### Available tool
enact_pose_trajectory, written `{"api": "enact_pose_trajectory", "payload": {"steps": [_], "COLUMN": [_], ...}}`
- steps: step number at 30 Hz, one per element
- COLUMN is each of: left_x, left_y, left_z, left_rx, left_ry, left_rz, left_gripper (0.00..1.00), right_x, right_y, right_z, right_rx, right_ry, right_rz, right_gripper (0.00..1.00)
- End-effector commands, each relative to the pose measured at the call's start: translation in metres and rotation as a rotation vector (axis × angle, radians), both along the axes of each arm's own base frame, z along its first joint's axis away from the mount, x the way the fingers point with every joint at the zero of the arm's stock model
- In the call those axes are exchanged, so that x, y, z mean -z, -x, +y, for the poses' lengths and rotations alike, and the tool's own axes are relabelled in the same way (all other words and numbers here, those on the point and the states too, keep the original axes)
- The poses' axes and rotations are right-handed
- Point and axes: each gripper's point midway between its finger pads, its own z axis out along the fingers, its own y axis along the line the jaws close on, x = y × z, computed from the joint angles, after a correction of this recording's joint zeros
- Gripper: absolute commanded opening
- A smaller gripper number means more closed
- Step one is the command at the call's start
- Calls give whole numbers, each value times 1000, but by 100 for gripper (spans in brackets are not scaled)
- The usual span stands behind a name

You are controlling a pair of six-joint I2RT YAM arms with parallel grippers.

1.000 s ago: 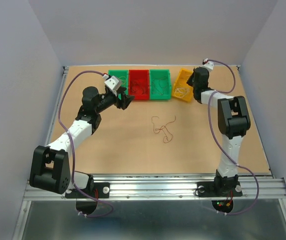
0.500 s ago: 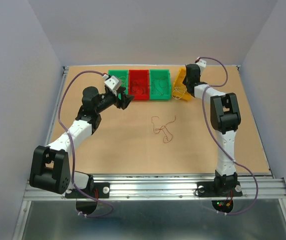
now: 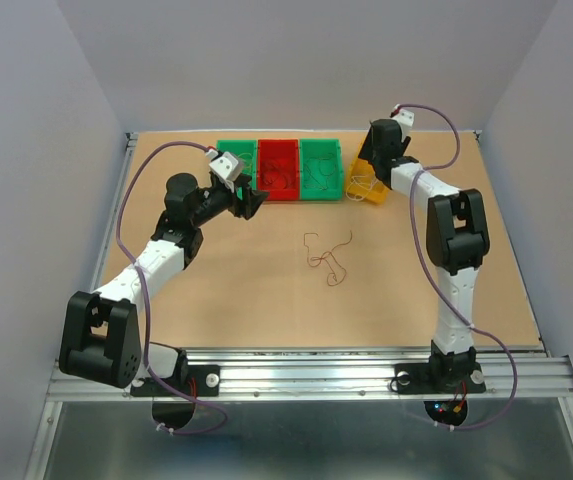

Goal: Untangle the cables

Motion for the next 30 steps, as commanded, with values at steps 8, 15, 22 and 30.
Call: {"api": "enact_pose_trajectory", "payload": {"steps": [8, 15, 22, 30], "left_x": [-25, -25, -26, -26], "left_y": [-1, -2, -2, -1], "left_z": [2, 2, 2, 2], "left_rx": [-5, -8, -9, -9], "left_ry": [9, 7, 7, 8], "left_rz": [-72, -71, -71, -70], "left_gripper": [72, 72, 72, 72], "right_x": [-96, -91, -38, -12], "right_y": [15, 46, 110, 146], "right_z": [-2, 8, 23, 50], "right_rx": [22, -48, -100, -148], "right_ry": [-4, -13, -55, -126], "right_rz": [-130, -71, 50, -3], "right_gripper": [73, 72, 79, 79]}}
